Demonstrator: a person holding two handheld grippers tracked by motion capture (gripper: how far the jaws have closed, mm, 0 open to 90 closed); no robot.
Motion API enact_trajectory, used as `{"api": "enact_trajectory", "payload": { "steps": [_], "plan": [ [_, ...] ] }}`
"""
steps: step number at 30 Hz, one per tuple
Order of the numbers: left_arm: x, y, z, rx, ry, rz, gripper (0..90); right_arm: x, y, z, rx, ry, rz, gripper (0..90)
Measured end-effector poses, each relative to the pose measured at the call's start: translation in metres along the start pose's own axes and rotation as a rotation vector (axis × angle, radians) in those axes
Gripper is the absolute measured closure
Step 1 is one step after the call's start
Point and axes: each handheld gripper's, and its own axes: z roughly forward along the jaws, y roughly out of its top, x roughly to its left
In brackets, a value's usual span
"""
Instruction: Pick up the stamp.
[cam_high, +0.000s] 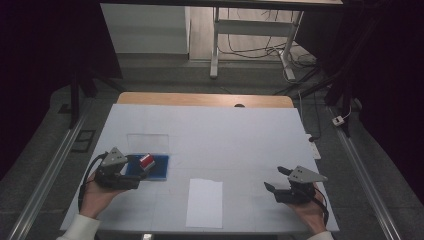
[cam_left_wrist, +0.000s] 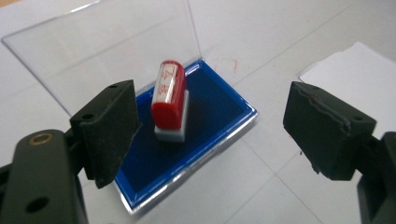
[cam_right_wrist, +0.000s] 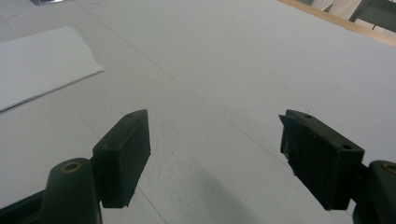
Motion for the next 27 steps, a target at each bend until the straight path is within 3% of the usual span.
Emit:
{"api": "enact_trajectory", "payload": {
  "steps": [13, 27],
  "plan": [
    [0.001, 0.019, 0.011, 0.047, -0.007, 0.038, 18.6, 0.001, 0.0, 0.001, 0.01, 0.009, -0.004, 24.5],
    [0.018, 0.028, 0.03, 0.121, -0.034, 0.05, 24.7, 0.004, -0.001, 0.005, 0.022, 0.015, -0.009, 25.0]
  ]
}}
